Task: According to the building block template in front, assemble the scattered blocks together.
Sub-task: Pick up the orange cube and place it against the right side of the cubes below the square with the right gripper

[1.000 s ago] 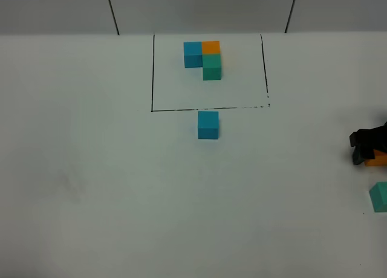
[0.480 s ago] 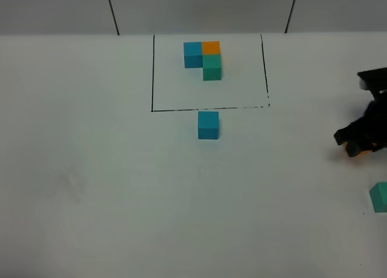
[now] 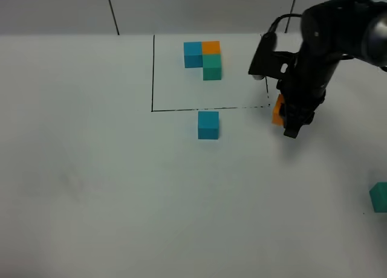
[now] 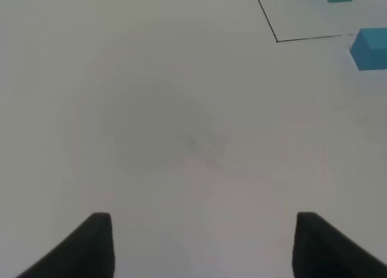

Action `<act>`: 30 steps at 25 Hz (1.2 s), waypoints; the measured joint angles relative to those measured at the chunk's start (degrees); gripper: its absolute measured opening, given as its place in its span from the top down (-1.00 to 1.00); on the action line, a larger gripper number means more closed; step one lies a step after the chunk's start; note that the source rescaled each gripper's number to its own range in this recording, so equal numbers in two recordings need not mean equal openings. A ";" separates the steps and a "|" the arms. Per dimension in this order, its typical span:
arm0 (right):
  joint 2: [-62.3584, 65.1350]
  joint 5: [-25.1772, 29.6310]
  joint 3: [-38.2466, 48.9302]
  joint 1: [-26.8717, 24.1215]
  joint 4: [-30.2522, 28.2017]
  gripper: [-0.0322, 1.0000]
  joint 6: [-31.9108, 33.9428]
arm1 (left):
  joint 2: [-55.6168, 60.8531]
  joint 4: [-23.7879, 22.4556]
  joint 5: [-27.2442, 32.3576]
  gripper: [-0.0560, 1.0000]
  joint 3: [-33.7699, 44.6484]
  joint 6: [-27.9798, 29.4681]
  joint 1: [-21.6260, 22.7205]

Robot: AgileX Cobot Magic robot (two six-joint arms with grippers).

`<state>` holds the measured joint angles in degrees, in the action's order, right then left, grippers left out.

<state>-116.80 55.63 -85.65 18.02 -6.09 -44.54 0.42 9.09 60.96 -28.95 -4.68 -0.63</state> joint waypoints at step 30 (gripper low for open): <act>-17.00 5.51 -17.74 6.85 4.25 0.90 -10.41 | 0.00 0.00 0.00 0.20 0.00 0.06 0.00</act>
<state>-133.80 61.14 -103.40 24.86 -1.84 -54.95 0.42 9.09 60.96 -28.95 -4.62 -0.63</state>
